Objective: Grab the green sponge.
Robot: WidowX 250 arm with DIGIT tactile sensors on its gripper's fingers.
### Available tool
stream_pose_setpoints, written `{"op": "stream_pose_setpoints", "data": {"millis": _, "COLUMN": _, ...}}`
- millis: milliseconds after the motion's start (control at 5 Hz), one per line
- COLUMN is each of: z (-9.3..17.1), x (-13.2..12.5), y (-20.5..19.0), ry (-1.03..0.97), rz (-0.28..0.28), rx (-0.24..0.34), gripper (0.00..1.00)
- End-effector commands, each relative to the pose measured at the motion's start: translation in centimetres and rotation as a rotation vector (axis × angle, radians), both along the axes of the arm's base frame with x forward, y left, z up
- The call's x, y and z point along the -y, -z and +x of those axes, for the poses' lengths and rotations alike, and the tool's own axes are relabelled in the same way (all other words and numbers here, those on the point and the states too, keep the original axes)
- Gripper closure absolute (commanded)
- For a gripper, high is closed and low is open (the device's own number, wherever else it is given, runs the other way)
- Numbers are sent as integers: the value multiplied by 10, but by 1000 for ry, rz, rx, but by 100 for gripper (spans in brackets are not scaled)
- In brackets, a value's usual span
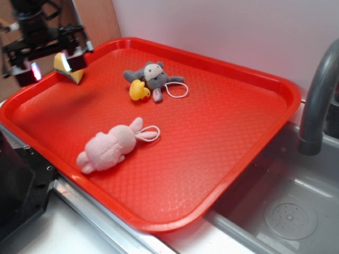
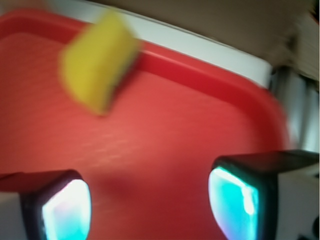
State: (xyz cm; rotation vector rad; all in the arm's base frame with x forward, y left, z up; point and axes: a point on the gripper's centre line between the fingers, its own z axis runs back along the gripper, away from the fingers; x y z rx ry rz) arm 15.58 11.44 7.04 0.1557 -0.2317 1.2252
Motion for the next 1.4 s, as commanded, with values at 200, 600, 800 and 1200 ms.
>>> {"op": "stream_pose_setpoints", "data": {"millis": 200, "z": -49, "x": -12, "y": -4, "ry": 90, "rz": 18, "rx": -44, "gripper": 0}}
{"op": "stream_pose_setpoints", "data": {"millis": 600, "z": -49, "x": -12, "y": -4, "ry": 90, "rz": 18, "rx": -44, "gripper": 0}}
{"op": "stream_pose_setpoints", "data": {"millis": 800, "z": -14, "x": -16, "y": -14, "ry": 106, "rz": 4, "rx": -22, "gripper": 0}}
{"op": "stream_pose_setpoints", "data": {"millis": 1200, "z": 54, "x": -52, "y": -1, "ry": 43, "rz": -60, "rx": -31, "gripper": 0}}
